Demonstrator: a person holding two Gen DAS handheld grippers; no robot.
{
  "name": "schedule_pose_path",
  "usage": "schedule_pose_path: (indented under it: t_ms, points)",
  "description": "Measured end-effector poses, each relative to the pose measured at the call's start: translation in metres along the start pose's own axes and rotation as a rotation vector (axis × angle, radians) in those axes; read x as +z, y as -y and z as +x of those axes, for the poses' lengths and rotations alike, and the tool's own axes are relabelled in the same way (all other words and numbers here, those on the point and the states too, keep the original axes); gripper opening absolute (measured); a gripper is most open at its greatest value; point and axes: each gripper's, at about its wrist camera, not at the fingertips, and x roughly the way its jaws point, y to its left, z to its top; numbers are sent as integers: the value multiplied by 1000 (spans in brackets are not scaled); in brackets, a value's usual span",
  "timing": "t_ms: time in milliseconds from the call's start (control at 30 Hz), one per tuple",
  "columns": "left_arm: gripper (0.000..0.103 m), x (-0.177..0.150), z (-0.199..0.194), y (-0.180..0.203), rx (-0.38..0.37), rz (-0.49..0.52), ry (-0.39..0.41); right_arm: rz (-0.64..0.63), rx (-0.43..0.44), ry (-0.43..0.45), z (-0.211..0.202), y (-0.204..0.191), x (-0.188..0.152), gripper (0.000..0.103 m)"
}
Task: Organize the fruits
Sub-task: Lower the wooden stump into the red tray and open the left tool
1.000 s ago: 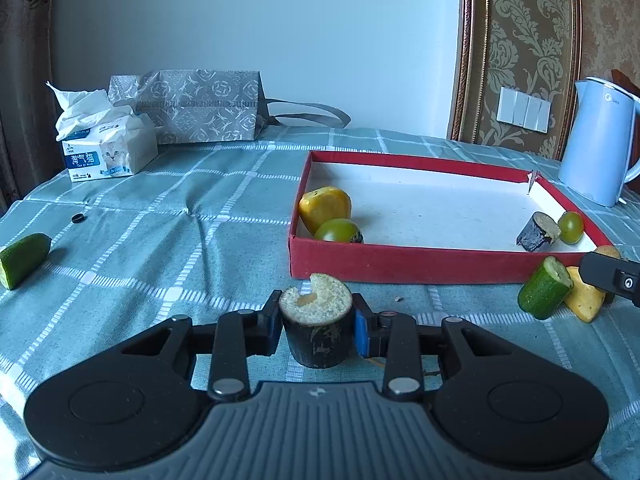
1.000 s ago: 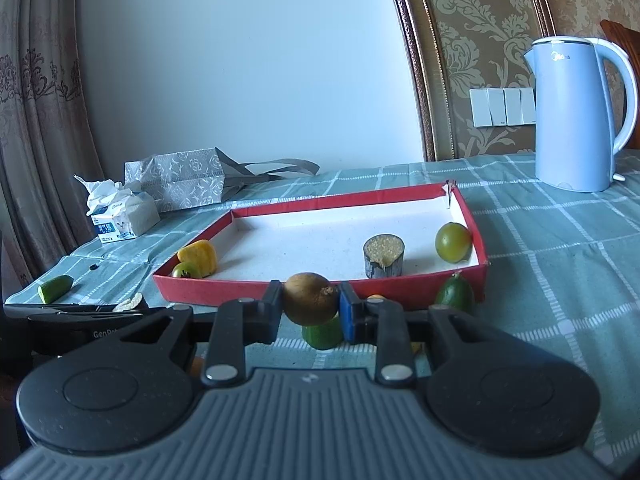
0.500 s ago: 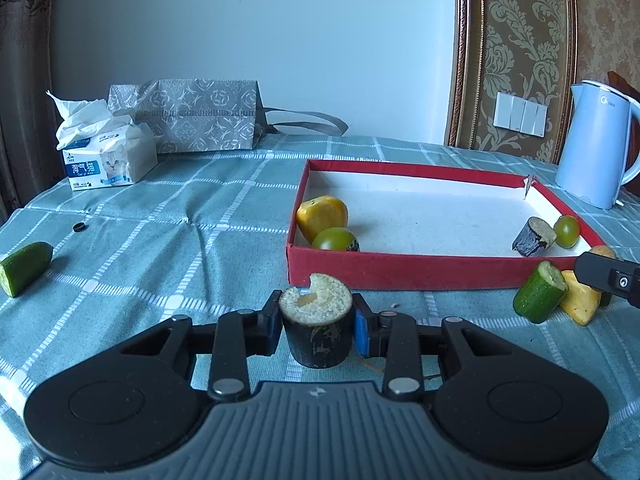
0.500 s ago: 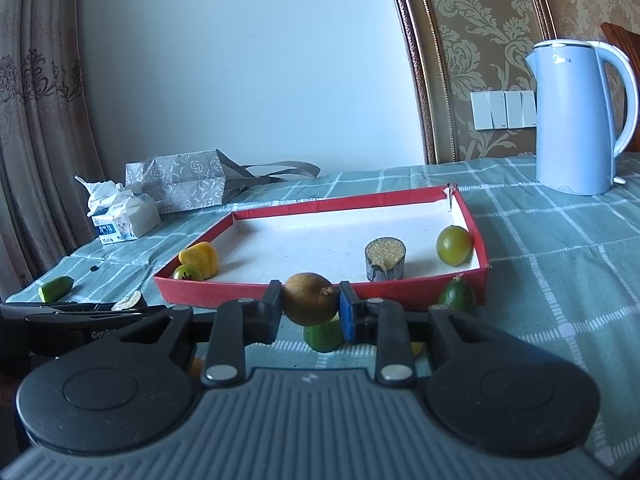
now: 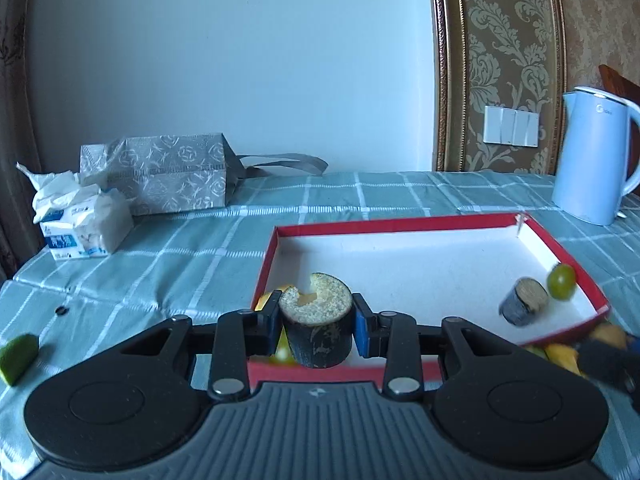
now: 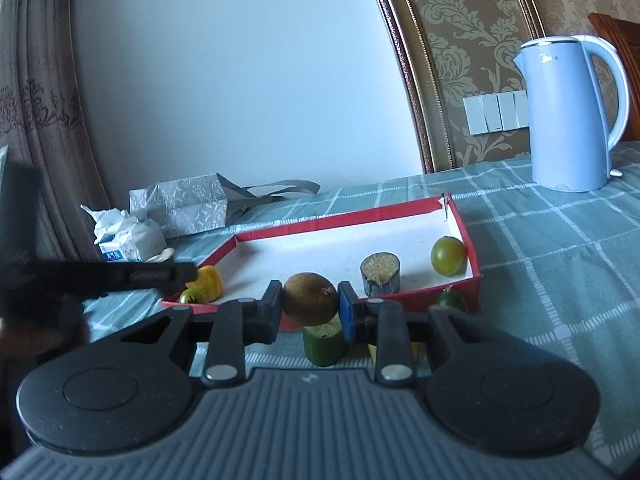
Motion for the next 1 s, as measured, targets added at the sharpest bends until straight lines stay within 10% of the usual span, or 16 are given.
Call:
schedule_pose_path:
  t_ms: [467, 667, 1000]
  points:
    - [45, 5, 76, 18, 31, 19, -51, 29, 22, 2, 0, 3, 1, 28]
    - [78, 9, 57, 13, 3, -24, -11, 27, 13, -1, 1, 3, 0, 28]
    - [81, -1, -15, -26, -18, -84, 58, 10, -11, 1, 1, 2, -1, 28]
